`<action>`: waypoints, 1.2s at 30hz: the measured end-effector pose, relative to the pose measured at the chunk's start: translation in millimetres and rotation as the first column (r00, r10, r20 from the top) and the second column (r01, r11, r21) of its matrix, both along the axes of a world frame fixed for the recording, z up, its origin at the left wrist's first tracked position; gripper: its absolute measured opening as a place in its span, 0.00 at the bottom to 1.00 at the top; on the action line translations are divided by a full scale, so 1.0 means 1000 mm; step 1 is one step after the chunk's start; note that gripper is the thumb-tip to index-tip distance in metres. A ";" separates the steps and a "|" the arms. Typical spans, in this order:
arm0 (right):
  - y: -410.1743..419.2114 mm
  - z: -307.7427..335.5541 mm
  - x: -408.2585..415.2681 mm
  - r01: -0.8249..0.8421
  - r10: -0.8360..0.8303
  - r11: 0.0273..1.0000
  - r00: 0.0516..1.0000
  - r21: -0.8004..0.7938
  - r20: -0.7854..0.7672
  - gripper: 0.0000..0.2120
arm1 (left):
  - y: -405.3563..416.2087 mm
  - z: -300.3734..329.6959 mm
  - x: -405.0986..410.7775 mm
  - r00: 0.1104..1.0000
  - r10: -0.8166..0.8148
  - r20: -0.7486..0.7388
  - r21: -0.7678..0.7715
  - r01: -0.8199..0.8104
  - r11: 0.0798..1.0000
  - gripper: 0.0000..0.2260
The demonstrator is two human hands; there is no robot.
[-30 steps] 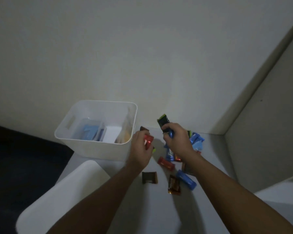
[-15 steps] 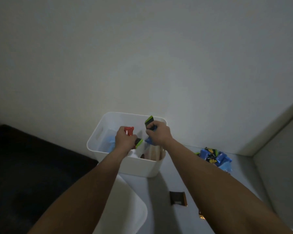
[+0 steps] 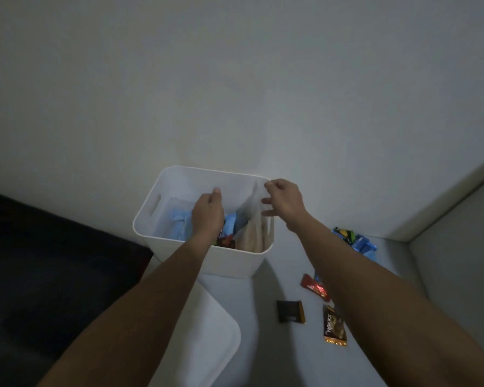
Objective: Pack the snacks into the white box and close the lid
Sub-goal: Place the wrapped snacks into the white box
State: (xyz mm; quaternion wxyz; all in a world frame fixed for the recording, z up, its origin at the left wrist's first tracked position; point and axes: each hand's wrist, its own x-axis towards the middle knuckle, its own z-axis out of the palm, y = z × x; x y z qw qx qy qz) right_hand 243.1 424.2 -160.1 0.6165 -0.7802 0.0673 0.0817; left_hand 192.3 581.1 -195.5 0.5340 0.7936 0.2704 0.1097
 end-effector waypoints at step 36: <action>-0.291 -0.222 -0.086 -0.138 0.373 0.402 0.928 -0.905 0.024 0.30 | -0.259 -0.204 -0.091 0.741 -0.566 -0.360 0.612 0.646 0.456 0.49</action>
